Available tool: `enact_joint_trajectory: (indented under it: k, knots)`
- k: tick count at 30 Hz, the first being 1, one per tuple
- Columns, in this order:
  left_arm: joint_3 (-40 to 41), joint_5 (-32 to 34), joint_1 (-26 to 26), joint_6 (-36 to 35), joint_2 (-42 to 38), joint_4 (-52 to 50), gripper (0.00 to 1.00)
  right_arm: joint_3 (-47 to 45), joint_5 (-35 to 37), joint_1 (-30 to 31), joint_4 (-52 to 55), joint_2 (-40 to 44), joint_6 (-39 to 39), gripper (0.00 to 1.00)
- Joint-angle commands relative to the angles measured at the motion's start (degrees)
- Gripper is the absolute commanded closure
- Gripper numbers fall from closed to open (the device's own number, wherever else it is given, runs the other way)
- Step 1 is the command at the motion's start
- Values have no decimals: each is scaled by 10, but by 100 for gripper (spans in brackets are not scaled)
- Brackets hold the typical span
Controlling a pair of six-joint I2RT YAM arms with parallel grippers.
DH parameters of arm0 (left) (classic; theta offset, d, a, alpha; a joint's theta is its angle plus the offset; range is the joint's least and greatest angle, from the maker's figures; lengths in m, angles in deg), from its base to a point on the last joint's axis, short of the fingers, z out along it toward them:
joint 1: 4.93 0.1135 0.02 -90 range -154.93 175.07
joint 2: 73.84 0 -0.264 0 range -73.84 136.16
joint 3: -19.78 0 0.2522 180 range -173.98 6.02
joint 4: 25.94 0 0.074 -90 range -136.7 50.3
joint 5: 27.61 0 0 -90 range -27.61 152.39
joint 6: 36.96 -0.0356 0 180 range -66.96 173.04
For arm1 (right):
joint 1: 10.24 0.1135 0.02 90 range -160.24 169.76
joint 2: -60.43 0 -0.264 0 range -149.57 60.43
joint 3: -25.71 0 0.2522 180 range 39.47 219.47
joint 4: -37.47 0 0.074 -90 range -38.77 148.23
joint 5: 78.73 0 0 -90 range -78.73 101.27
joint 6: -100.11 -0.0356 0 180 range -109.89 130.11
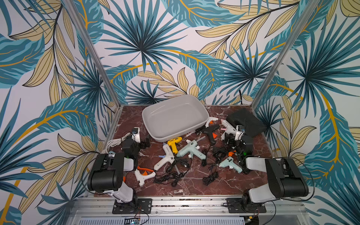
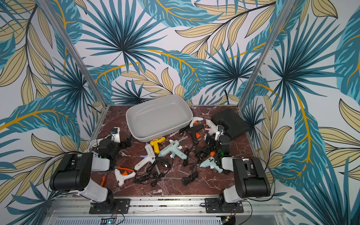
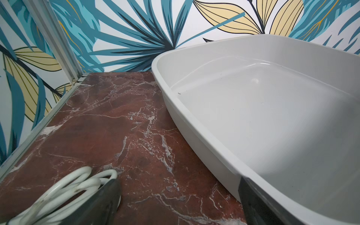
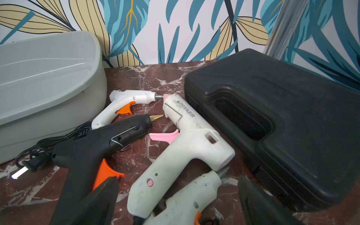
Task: Put the hot melt glue gun into the storage box
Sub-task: Pick up the hot melt adhesive gun from the center of the board.
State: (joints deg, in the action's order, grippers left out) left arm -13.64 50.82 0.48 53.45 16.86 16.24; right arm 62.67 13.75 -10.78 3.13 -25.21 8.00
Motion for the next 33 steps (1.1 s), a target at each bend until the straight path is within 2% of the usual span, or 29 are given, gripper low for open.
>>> enact_joint_trajectory:
  k: [1, 26, 30, 33]
  knots:
    - [-6, -11, -4, -2, -9, 14, 0, 3, -5, 2, -3, -4, 0, 1]
    - [-6, -19, 2, 4, -11, 15, 0, 1, 4, 2, -7, 0, -1, 1]
    - [5, -17, 14, 21, -52, 6, 0, 2, 19, 2, 35, 49, -6, 1]
    - [10, -14, 20, 30, -112, -34, 0, 15, 34, 2, 111, 99, -20, 0]
